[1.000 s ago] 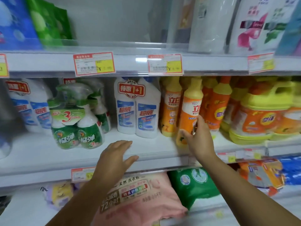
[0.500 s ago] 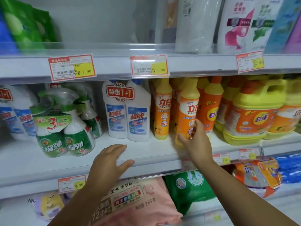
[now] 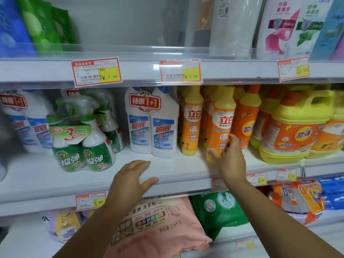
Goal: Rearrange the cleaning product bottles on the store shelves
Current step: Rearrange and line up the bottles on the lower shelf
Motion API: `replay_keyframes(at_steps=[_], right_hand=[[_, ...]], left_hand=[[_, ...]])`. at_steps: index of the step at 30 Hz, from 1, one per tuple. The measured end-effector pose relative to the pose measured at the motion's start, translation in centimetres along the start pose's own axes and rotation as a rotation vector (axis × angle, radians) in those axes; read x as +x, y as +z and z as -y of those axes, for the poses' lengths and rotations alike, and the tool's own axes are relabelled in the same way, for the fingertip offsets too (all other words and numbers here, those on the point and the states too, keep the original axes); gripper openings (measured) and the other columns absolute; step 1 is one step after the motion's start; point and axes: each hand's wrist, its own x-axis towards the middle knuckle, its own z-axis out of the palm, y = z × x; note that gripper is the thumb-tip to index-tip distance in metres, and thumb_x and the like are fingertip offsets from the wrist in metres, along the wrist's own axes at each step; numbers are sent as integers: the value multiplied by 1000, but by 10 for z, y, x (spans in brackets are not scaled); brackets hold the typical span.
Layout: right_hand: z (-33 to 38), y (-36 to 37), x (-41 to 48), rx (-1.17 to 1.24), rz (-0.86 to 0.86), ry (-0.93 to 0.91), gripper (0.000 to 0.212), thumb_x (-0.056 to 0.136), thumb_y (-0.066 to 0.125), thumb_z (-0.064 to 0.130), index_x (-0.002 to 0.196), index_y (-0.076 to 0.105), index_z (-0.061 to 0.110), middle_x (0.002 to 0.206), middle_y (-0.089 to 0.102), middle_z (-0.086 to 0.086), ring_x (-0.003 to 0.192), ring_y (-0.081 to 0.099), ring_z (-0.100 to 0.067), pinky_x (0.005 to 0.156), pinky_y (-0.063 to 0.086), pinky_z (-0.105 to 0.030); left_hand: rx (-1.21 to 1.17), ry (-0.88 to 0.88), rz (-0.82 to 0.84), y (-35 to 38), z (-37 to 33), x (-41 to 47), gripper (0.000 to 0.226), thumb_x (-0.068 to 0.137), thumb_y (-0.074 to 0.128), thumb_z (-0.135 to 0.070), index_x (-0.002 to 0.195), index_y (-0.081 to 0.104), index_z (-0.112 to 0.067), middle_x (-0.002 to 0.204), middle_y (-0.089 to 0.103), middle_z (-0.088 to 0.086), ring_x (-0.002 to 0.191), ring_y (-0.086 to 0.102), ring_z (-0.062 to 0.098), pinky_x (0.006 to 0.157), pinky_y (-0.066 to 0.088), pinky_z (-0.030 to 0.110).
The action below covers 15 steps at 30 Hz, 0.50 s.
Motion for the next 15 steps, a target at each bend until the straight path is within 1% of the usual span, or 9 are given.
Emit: replay_keyframes(at_steps=[2, 3, 5, 6, 7, 9, 10, 12, 15], right_hand=[[2, 1, -8, -53, -107, -19, 87, 71, 81, 35, 140, 30, 17, 133, 48, -10, 118, 50, -28, 92, 46, -45], [5, 2, -13, -113, -200, -83, 88, 70, 82, 35, 139, 32, 13, 130, 46, -14, 118, 46, -30, 92, 44, -45], [14, 6, -22, -131, -324, -286, 75, 71, 80, 32, 130, 41, 8, 116, 47, -14, 106, 46, -29, 88, 43, -42], [19, 11, -24, -90, -291, -353, 65, 74, 78, 29, 126, 44, 9, 110, 48, -10, 99, 48, -26, 85, 45, -39], [25, 16, -25, -44, -204, -372, 58, 77, 76, 26, 125, 45, 12, 108, 49, -5, 96, 49, -21, 84, 47, -38], [32, 31, -21, 10, 11, -302, 57, 82, 71, 26, 131, 43, 17, 117, 54, -2, 103, 53, -16, 91, 48, -34], [34, 38, -18, 22, 82, -245, 61, 84, 70, 27, 136, 40, 18, 126, 54, -2, 111, 53, -15, 97, 44, -30], [38, 51, -11, 40, 133, -166, 67, 85, 69, 26, 141, 33, 21, 137, 49, 0, 119, 49, -15, 96, 35, -24], [42, 63, 1, 63, 148, -85, 75, 83, 71, 22, 144, 27, 21, 138, 49, -2, 123, 50, -22, 101, 41, -35]], left_hand=[[-7, -1, -4, 0, 1, -1, 58, 80, 60, -55, 131, 50, -30, 134, 50, -13, 121, 42, 8, 102, 34, 28], [-10, -1, -7, 0, 1, -1, 57, 80, 60, -55, 131, 50, -30, 134, 50, -13, 120, 42, 7, 102, 33, 28], [-13, -1, -11, 0, 2, -1, 57, 80, 60, -54, 131, 50, -30, 134, 50, -14, 120, 42, 6, 101, 33, 26], [-16, -1, -13, 0, 3, -1, 57, 79, 60, -54, 131, 50, -31, 134, 50, -14, 120, 42, 6, 101, 33, 26], [-19, 0, -15, 0, 3, -1, 57, 79, 60, -54, 131, 50, -31, 134, 50, -14, 120, 42, 6, 101, 32, 25], [-22, 4, -17, 0, 2, -1, 57, 80, 60, -54, 131, 49, -32, 134, 49, -15, 120, 41, 5, 101, 32, 24], [-26, 6, -19, 1, 3, -1, 57, 79, 60, -54, 131, 49, -32, 134, 49, -15, 120, 41, 4, 101, 31, 24], [-33, 7, -22, 0, 5, -2, 57, 79, 60, -55, 131, 49, -33, 134, 49, -16, 120, 41, 3, 101, 31, 23], [-28, -5, -33, -3, 11, -2, 58, 78, 60, -56, 130, 49, -33, 134, 49, -17, 120, 41, 3, 102, 31, 24]])
